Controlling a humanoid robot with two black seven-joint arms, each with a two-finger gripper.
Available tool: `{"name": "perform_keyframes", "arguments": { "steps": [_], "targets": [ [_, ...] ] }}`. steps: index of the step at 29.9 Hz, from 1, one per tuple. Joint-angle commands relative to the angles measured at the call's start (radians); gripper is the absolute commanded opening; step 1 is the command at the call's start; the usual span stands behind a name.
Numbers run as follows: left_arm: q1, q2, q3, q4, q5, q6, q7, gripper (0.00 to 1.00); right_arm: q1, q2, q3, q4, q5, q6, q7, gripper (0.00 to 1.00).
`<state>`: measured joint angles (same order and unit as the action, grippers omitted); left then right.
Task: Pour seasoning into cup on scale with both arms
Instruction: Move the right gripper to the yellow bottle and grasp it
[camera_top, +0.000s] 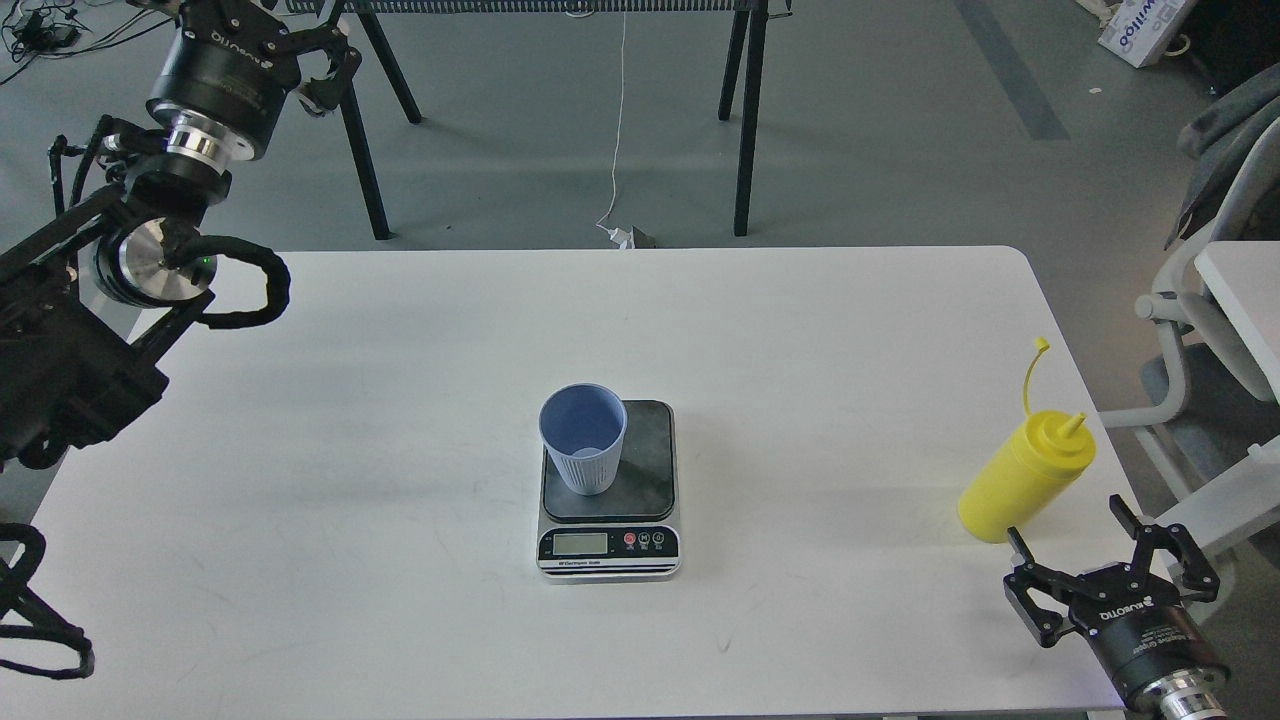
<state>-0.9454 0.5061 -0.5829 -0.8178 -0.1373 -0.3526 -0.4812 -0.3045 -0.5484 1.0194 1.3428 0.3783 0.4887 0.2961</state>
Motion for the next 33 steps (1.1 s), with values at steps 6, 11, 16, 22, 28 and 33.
{"name": "perform_keyframes", "arguments": {
  "steps": [6,11,16,22,28,33],
  "targets": [
    [0.004,0.012,0.0,-0.003,-0.001,0.001,0.001,1.0,0.036,0.126,-0.002,-0.062,-0.005,0.0,-0.009,0.97],
    [0.002,0.041,0.0,-0.003,-0.001,0.001,0.001,1.0,0.036,0.131,-0.004,-0.068,-0.002,0.0,-0.015,0.94],
    [0.002,0.043,-0.002,-0.004,-0.001,0.001,0.001,1.0,0.064,0.137,-0.004,-0.116,0.008,0.0,-0.017,0.94],
    [0.002,0.046,-0.002,-0.004,-0.001,0.001,0.001,1.0,0.068,0.136,0.011,-0.119,0.011,0.0,-0.018,0.94],
    [0.0,0.052,0.0,-0.004,0.001,0.001,-0.003,1.0,0.117,0.137,-0.002,-0.131,0.013,0.0,-0.018,0.94],
    [0.0,0.054,0.002,-0.004,0.001,0.003,-0.003,1.0,0.157,0.15,-0.002,-0.146,0.042,0.0,-0.018,0.94]
  ]
}}
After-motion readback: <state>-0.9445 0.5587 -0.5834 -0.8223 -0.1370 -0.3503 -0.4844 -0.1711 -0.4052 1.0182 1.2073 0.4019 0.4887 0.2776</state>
